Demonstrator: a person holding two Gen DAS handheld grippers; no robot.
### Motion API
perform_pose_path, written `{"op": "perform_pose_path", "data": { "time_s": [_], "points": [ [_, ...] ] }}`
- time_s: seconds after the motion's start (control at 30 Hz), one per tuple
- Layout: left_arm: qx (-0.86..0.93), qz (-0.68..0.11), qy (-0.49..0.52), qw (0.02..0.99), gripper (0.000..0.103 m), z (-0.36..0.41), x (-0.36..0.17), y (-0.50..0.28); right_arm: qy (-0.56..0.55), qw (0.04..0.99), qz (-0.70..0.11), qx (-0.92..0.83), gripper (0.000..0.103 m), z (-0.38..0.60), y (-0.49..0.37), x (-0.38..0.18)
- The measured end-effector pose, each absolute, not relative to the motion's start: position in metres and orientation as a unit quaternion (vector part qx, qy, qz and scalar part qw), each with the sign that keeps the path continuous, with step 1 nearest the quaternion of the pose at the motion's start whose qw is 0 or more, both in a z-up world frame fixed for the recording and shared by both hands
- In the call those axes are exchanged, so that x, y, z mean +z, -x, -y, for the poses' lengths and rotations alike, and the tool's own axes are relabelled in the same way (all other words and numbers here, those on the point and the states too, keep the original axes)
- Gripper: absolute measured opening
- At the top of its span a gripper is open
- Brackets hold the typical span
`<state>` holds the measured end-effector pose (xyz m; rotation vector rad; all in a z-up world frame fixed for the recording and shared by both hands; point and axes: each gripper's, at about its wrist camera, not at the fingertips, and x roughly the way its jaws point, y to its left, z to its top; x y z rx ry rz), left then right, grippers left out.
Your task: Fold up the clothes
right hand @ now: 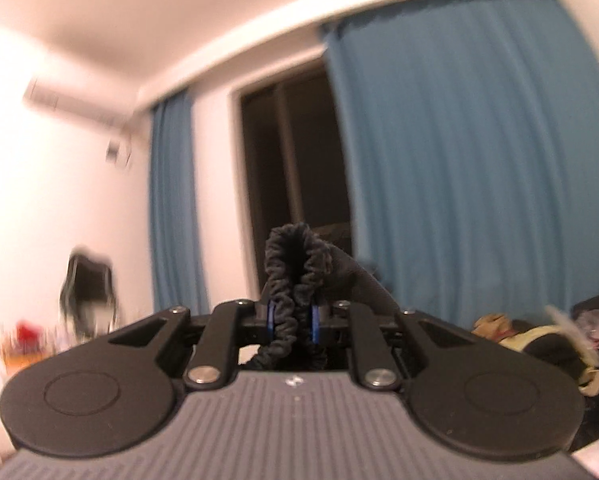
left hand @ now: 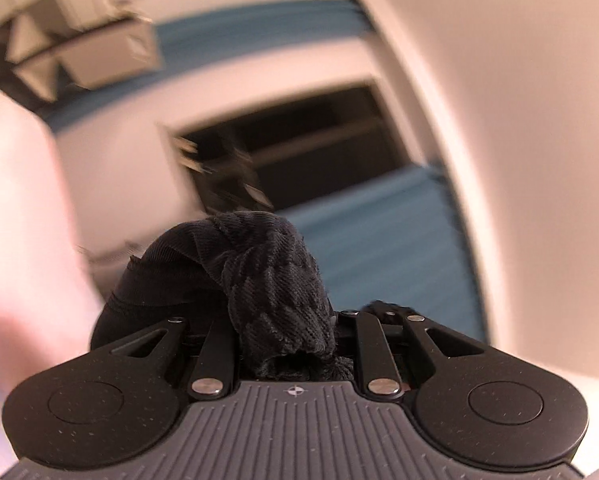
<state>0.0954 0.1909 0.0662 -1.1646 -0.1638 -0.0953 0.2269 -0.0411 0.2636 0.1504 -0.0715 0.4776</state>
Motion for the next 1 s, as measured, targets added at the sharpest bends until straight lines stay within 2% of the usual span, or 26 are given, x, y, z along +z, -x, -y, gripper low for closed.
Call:
{"op": "perform_pose_path", "data": {
  "time_s": [0.3,0.5,0.6,0.63,0.7,0.73,0.77,0.83,0.87,0.93,1.0],
  "points": [
    [0.145,0.046,0.630,0.762,0.022,-0.342,-0.062,-0.162,0.040,0.939,-0.078,0.334,0.017,-0.187,-0.361,0.110],
    [0.174,0.028,0.598,0.782,0.024,-0.363,-0.113,-0.191,0.111,0.901,-0.168,0.385,0.018,-0.307,-0.419,0.009],
    [0.162,0.039,0.592,0.789,0.028,-0.364,-0.114,-0.201,0.106,0.887,-0.210,0.398,0.028,-0.320,-0.431,-0.019],
    [0.161,0.039,0.588,0.791,0.031,-0.364,-0.116,-0.202,0.094,0.885,-0.215,0.403,0.030,-0.319,-0.433,-0.019],
    [0.151,0.046,0.585,0.796,0.037,-0.363,-0.118,-0.197,0.075,0.877,-0.225,0.417,0.045,-0.313,-0.435,-0.010],
    [0.145,0.050,0.585,0.797,0.047,-0.361,-0.119,-0.193,0.067,0.869,-0.232,0.431,0.064,-0.307,-0.431,-0.004],
    [0.139,0.055,0.586,0.797,0.061,-0.359,-0.120,-0.188,0.059,0.862,-0.238,0.444,0.072,-0.301,-0.427,0.002],
    [0.134,0.062,0.584,0.798,0.080,-0.356,-0.116,-0.178,0.062,0.848,-0.233,0.472,0.074,-0.276,-0.408,0.022],
    [0.135,0.066,0.581,0.800,0.085,-0.354,-0.112,-0.174,0.067,0.845,-0.227,0.480,0.075,-0.259,-0.395,0.034],
    [0.135,0.071,0.576,0.803,0.090,-0.351,-0.103,-0.165,0.076,0.845,-0.213,0.484,0.078,-0.216,-0.366,0.059],
    [0.125,0.064,0.578,0.804,0.090,-0.346,-0.094,-0.157,0.068,0.853,-0.199,0.478,0.079,-0.158,-0.338,0.081]
  ]
}}
